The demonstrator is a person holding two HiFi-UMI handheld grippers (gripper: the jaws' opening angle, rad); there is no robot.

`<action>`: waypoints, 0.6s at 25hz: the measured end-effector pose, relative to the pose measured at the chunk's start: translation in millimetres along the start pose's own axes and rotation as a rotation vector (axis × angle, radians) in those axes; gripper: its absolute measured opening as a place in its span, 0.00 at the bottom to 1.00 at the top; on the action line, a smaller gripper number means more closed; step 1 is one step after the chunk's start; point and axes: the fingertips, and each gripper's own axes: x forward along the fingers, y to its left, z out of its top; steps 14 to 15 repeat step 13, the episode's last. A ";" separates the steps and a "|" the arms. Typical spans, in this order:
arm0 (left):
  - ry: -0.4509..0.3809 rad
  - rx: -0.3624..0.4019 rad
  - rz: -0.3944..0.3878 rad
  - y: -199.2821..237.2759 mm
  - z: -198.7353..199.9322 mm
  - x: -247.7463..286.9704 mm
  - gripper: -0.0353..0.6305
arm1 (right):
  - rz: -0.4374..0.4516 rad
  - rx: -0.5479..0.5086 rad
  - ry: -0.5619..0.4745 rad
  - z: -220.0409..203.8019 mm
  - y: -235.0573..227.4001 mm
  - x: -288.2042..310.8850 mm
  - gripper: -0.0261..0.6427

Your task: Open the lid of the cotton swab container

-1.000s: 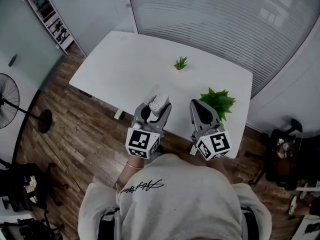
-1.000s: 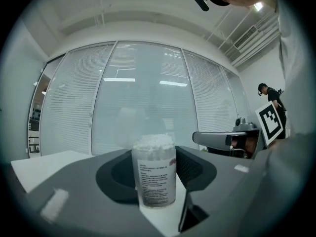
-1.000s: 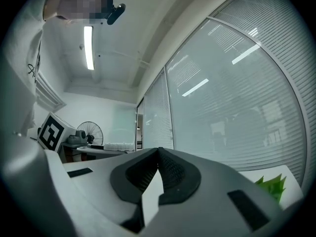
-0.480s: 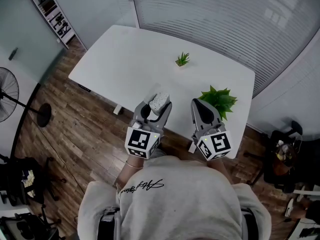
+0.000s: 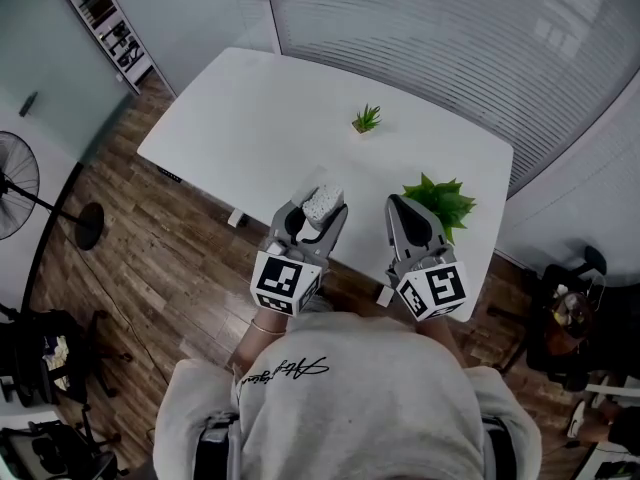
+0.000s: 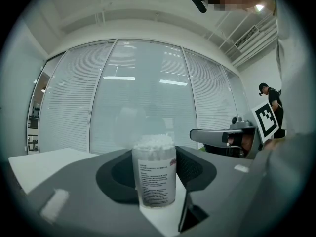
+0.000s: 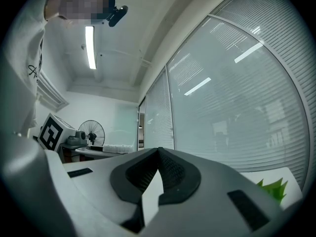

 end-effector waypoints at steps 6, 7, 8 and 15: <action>0.000 0.006 -0.016 1.9 -0.3 1.5 0.36 | 0.008 -0.005 -0.002 1.8 1.7 4.9 0.04; 0.001 0.003 -0.018 2.8 -1.1 1.0 0.36 | 0.009 -0.006 -0.002 2.0 2.8 5.0 0.04; 0.002 0.000 -0.019 3.7 -1.9 0.8 0.36 | 0.008 -0.006 -0.002 1.8 3.2 4.7 0.04; 0.005 -0.005 -0.020 7.4 -5.8 1.9 0.36 | -0.001 -0.005 0.004 -1.7 1.2 5.3 0.04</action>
